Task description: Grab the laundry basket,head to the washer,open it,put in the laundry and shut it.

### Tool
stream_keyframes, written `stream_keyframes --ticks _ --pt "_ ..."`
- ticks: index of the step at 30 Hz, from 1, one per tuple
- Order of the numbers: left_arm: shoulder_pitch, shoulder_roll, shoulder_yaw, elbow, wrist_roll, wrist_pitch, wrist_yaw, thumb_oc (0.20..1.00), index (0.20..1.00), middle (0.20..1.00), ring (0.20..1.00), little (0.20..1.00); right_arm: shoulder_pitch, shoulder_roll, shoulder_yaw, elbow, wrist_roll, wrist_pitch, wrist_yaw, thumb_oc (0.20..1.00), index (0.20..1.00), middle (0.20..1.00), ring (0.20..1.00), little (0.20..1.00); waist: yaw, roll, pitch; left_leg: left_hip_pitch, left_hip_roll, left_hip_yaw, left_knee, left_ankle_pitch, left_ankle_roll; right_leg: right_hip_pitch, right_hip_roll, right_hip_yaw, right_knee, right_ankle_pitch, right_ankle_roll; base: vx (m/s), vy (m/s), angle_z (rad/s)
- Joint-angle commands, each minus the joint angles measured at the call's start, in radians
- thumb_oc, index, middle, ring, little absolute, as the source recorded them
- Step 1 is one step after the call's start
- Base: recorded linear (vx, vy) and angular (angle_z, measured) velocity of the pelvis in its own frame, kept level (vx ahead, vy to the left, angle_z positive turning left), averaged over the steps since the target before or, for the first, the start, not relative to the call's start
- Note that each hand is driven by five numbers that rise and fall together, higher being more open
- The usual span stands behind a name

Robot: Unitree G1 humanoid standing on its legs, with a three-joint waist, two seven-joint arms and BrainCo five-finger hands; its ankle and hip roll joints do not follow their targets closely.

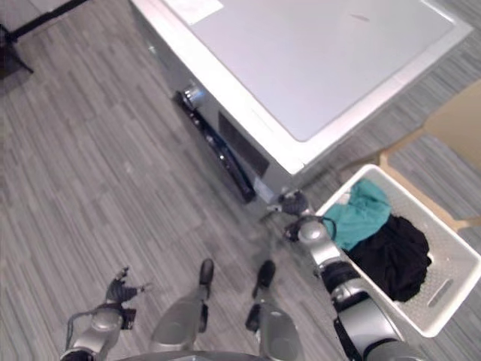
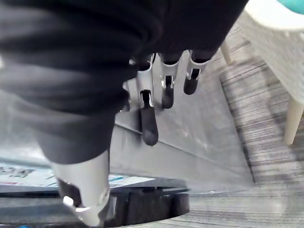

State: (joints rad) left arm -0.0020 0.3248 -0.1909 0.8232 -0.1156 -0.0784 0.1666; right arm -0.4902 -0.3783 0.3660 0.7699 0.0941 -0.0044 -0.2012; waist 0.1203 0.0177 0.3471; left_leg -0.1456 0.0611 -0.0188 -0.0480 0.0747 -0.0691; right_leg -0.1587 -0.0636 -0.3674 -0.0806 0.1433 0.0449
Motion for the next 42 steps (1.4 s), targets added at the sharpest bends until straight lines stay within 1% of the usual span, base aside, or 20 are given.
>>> stream_keyframes --ticks 1,4,5,8,10,11,14,18,19,21,22,23,24,25,26,32,36,38,41,42 --pt "-0.007 0.064 -0.018 0.006 -0.014 -0.009 0.025 1.000 1.000 1.000 1.000 1.000 -0.004 0.089 0.059 -0.073 -0.018 -0.031 0.032 1.000 1.000 1.000 1.000 1.000 0.026 -0.078 -0.033 -0.013 -0.043 0.059 0.091 -0.097 0.027 0.009 -0.076 0.062 0.095 -0.152 0.080 0.01 0.067 0.02" --pt "-0.014 0.055 -0.014 0.026 0.013 0.006 0.020 1.000 1.000 1.000 1.000 1.000 0.113 0.101 0.078 -0.111 -0.042 -0.023 0.083 1.000 1.000 1.000 1.000 1.000 0.010 -0.092 -0.041 0.001 -0.051 0.065 0.100 -0.116 0.034 0.024 -0.084 0.065 0.103 -0.154 0.086 0.02 0.068 0.01" --pt "-0.014 0.055 -0.014 0.026 0.013 0.006 0.020 1.000 1.000 1.000 1.000 1.000 0.113 0.101 0.078 -0.111 -0.042 -0.023 0.083 1.000 1.000 1.000 1.000 1.000 0.010 -0.092 -0.042 0.001 -0.051 0.065 0.100 -0.116 0.034 0.024 -0.084 0.065 0.103 -0.154 0.086 0.01 0.066 0.05" --pt "-0.019 0.045 -0.006 0.039 0.031 0.017 0.020 1.000 1.000 1.000 1.000 1.000 0.210 0.119 0.111 -0.169 -0.073 -0.017 0.145 1.000 1.000 1.000 1.000 1.000 -0.005 -0.102 -0.049 0.022 -0.061 0.073 0.106 -0.130 0.044 0.037 -0.100 0.063 0.115 -0.151 0.093 0.00 0.101 0.08" --pt "-0.018 0.040 -0.004 0.040 0.036 0.019 0.022 1.000 1.000 1.000 1.000 1.000 0.237 0.134 0.120 -0.206 -0.069 -0.021 0.160 1.000 1.000 1.000 1.000 1.000 -0.006 -0.102 -0.046 0.032 -0.064 0.077 0.111 -0.138 0.048 0.045 -0.105 0.066 0.124 -0.152 0.097 0.00 0.098 0.00" --pt "-0.019 0.034 0.005 0.047 0.031 0.019 0.030 1.000 1.000 1.000 1.000 1.000 0.250 0.150 0.116 -0.240 -0.045 -0.035 0.164 1.000 1.000 1.000 1.000 1.000 -0.008 -0.100 -0.045 0.036 -0.068 0.082 0.113 -0.142 0.052 0.045 -0.110 0.069 0.131 -0.151 0.100 0.00 0.085 -0.04" --pt "-0.015 0.029 0.013 0.043 0.024 0.016 0.039 1.000 1.000 1.000 1.000 1.000 0.252 0.159 0.103 -0.302 -0.021 -0.054 0.155 1.000 1.000 1.000 1.000 1.000 -0.010 -0.094 -0.041 0.037 -0.073 0.086 0.115 -0.143 0.057 0.042 -0.117 0.069 0.135 -0.147 0.104 -0.01 0.077 -0.09" --pt "0.004 0.022 0.020 0.025 0.017 0.008 0.055 1.000 1.000 1.000 1.000 1.000 0.212 0.168 0.069 -0.386 -0.014 -0.092 0.090 1.000 1.000 1.000 1.000 1.000 -0.007 -0.078 -0.037 0.030 -0.080 0.091 0.108 -0.137 0.062 0.032 -0.126 0.065 0.135 -0.137 0.109 -0.02 0.068 -0.05" --pt "0.004 0.022 0.020 0.025 0.017 0.008 0.055 1.000 1.000 1.000 1.000 1.000 0.212 0.168 0.069 -0.386 -0.014 -0.092 0.090 1.000 1.000 1.000 1.000 1.000 -0.007 -0.078 -0.037 0.030 -0.080 0.091 0.108 -0.137 0.062 0.031 -0.126 0.065 0.135 -0.137 0.109 -0.02 0.045 0.01" --pt "0.011 0.023 0.019 0.019 0.013 0.004 0.066 1.000 1.000 1.000 1.000 1.000 0.166 0.169 0.042 -0.403 -0.030 -0.105 0.032 1.000 1.000 1.000 1.000 1.000 0.002 -0.069 -0.029 0.024 -0.082 0.088 0.106 -0.133 0.064 0.028 -0.129 0.061 0.133 -0.132 0.109 -0.03 0.039 0.01" --pt "0.013 0.022 0.015 0.014 0.007 0.000 0.076 1.000 1.000 1.000 1.000 1.000 0.118 0.167 0.017 -0.415 -0.060 -0.115 -0.029 1.000 1.000 1.000 1.000 1.000 0.013 -0.063 -0.019 0.019 -0.083 0.084 0.106 -0.131 0.064 0.027 -0.131 0.057 0.132 -0.132 0.109 -0.03 0.024 0.05" --pt "0.012 0.023 0.014 0.013 0.005 -0.004 0.084 1.000 1.000 1.000 1.000 1.000 0.099 0.164 0.002 -0.417 -0.076 -0.111 -0.059 1.000 1.000 1.000 1.000 1.000 0.018 -0.062 -0.016 0.015 -0.083 0.083 0.105 -0.130 0.064 0.026 -0.132 0.053 0.130 -0.131 0.109 -0.02 0.013 0.10" --pt "0.011 0.023 0.014 0.013 0.005 -0.004 0.084 1.000 1.000 1.000 1.000 1.000 0.098 0.164 0.002 -0.416 -0.076 -0.111 -0.059 1.000 1.000 1.000 1.000 1.000 0.017 -0.063 -0.018 0.011 -0.085 0.082 0.104 -0.127 0.064 0.023 -0.134 0.052 0.128 -0.128 0.109 -0.01 0.001 0.14" --pt "0.008 0.022 0.011 0.014 0.001 -0.005 0.093 1.000 1.000 1.000 1.000 1.000 0.074 0.165 -0.014 -0.423 -0.091 -0.113 -0.098 1.000 1.000 1.000 1.000 1.000 0.026 -0.061 -0.011 0.008 -0.084 0.079 0.105 -0.127 0.064 0.023 -0.134 0.046 0.129 -0.128 0.109 -0.01 0.001 0.15" --pt "0.007 0.023 0.010 0.014 0.002 -0.005 0.096 1.000 1.000 1.000 1.000 1.000 0.068 0.166 -0.019 -0.423 -0.094 -0.113 -0.110 1.000 1.000 1.000 1.000 1.000 0.028 -0.061 -0.012 0.002 -0.085 0.078 0.104 -0.123 0.066 0.021 -0.136 0.041 0.127 -0.125 0.109 0.00 -0.006 0.12" --pt "-0.008 0.024 -0.023 0.002 -0.005 -0.008 0.097 1.000 1.000 1.000 1.000 1.000 0.022 0.201 0.017 -0.367 -0.073 -0.106 -0.116 1.000 1.000 1.000 1.000 1.000 0.048 -0.054 0.020 -0.022 -0.087 0.067 0.112 -0.120 0.067 -0.001 -0.144 0.035 0.134 -0.117 0.111 -0.02 0.000 0.10" --pt "-0.028 0.027 -0.047 -0.021 -0.030 -0.019 0.093 1.000 1.000 1.000 1.000 1.000 -0.037 0.228 0.034 -0.283 -0.043 -0.100 -0.125 1.000 1.000 1.000 1.000 1.000 0.067 -0.040 0.048 -0.057 -0.090 0.058 0.125 -0.109 0.064 -0.026 -0.150 0.029 0.137 -0.111 0.108 -0.04 0.005 0.03" --pt "-0.045 0.038 -0.060 -0.040 -0.059 -0.029 0.086 1.000 1.000 1.000 1.000 1.000 -0.104 0.229 0.037 -0.204 -0.011 -0.095 -0.125 1.000 1.000 1.000 1.000 1.000 0.087 -0.030 0.066 -0.088 -0.090 0.046 0.128 -0.095 0.059 -0.046 -0.154 0.019 0.135 -0.107 0.105 -0.01 -0.006 0.02" --pt "-0.064 0.049 -0.069 -0.041 -0.072 -0.031 0.078 1.000 1.000 1.000 1.000 1.000 -0.157 0.225 0.054 -0.150 0.014 -0.086 -0.106 1.000 1.000 1.000 1.000 1.000 0.106 -0.028 0.073 -0.112 -0.090 0.033 0.126 -0.083 0.051 -0.057 -0.156 0.005 0.131 -0.106 0.103 0.01 -0.028 0.09" --pt "-0.074 0.053 -0.068 -0.036 -0.075 -0.027 0.073 1.000 1.000 1.000 1.000 1.000 -0.166 0.227 0.081 -0.159 0.035 -0.082 -0.072 1.000 1.000 1.000 1.000 1.000 0.116 -0.034 0.077 -0.122 -0.088 0.025 0.125 -0.079 0.046 -0.059 -0.157 -0.006 0.127 -0.106 0.103 0.02 -0.045 0.17"
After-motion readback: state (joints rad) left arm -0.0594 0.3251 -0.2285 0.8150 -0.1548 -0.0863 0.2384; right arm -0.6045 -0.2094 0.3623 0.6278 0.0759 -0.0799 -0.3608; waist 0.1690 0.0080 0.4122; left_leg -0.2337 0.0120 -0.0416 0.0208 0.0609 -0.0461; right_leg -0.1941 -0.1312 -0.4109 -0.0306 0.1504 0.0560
